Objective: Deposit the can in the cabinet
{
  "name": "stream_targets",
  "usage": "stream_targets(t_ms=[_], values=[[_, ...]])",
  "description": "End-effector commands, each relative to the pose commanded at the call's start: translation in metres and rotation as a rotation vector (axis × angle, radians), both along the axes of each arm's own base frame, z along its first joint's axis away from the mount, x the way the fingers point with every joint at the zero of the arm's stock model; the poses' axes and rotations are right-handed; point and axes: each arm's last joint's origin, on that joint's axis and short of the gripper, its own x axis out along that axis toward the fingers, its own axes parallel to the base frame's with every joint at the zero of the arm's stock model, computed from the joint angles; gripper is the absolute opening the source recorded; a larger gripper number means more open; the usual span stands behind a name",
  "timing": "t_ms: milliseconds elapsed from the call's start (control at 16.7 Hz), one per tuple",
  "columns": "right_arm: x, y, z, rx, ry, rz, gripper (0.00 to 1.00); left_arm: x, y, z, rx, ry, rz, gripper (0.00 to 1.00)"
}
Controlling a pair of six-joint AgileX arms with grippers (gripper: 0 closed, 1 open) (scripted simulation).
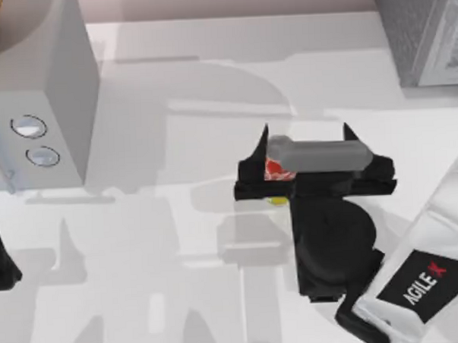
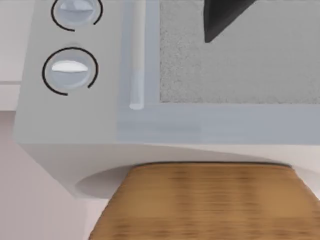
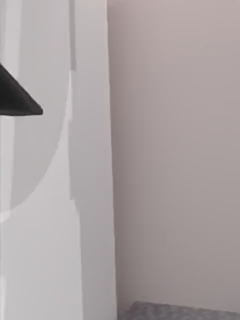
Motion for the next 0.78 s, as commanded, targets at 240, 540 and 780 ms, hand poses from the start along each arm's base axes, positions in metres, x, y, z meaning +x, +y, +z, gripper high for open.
stream_targets(t_ms=[240,540,780], values=[[-0.019,0.021,-0.055,-0.029,0.021,0.002,1.0,0.0,0.0,0.0,0.0,0.0,0.0,1.0],[-0.028,0.025,-0.074,-0.039,0.026,0.005,1.0,0.0,0.0,0.0,0.0,0.0,0.0,1.0],[-0.026,0.024,-0.074,-0.041,0.028,0.002,1.0,0.0,0.0,0.0,0.0,0.0,0.0,1.0]])
